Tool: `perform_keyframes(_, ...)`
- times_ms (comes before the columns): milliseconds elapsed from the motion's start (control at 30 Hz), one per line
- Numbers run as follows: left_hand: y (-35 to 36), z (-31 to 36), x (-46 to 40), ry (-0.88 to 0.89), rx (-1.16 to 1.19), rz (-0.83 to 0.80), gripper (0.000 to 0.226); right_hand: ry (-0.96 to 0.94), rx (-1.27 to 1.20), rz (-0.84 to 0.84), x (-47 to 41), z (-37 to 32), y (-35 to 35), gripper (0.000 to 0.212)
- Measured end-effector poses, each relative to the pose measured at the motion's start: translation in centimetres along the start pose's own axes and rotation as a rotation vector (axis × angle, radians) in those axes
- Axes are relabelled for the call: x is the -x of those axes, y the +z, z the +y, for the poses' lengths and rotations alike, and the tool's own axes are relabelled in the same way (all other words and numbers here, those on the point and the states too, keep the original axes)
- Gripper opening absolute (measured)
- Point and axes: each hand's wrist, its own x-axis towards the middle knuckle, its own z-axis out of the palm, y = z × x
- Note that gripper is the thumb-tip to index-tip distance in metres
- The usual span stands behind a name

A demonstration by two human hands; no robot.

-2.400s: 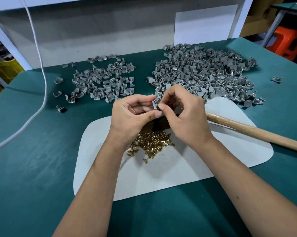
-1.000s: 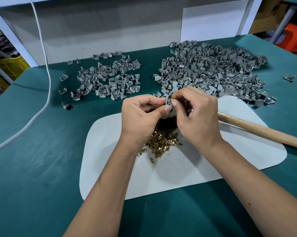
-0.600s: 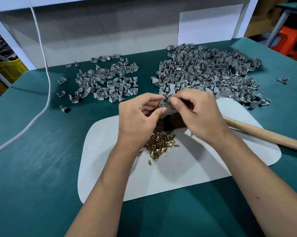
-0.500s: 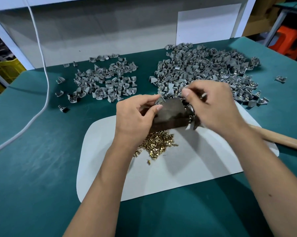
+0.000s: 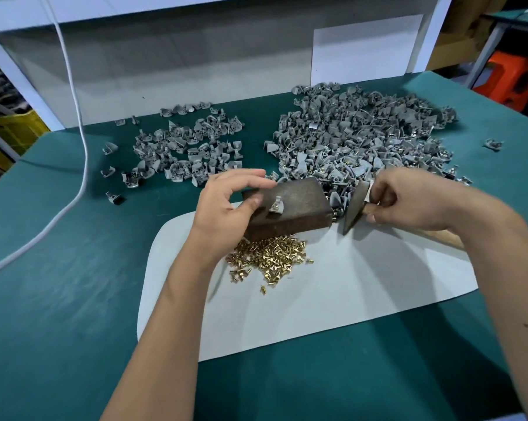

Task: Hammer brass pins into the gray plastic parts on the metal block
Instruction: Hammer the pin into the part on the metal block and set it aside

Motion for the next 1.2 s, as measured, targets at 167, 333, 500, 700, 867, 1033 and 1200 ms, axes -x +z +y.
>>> perform_keyframes(167,-0.5,0.4,0.1,0.054,-0.045,-0.207,0.049,-0.018,0.034,-0.031,-0.1,-0.2,-0.1,0.027)
perform_keyframes(333,0.3,0.9,0.2,0.025,-0.014,-0.121,0.027,0.021,-0.187,0.162,0.0,-0.5,-0.4,0.030)
perform_keyframes(500,0.9,1.0,0.4,-0.024,-0.035,-0.007,0.017,-0.075,-0.257,0.278,0.2,-2.9,-1.7,0.023)
perform_keyframes(700,0.7,1.0,0.3,-0.067,-0.034,0.031,0.023,-0.157,-0.311,0.263,0.4,-6.4,-1.3,0.036)
perform_keyframes(867,0.6,0.9,0.2,-0.095,0.043,-0.017,0.020,-0.173,-0.321,0.217,0.6,-7.6,-0.3,0.039)
perform_keyframes(1033,1.0,1.0,0.2,-0.133,0.065,-0.023,0.015,-0.189,-0.245,0.209,0.6,-8.1,0.1,0.035)
perform_keyframes(1200,1.1,1.1,0.2,-0.164,0.090,-0.032,0.011,-0.206,-0.134,0.219,1.1,-8.5,-0.3,0.037)
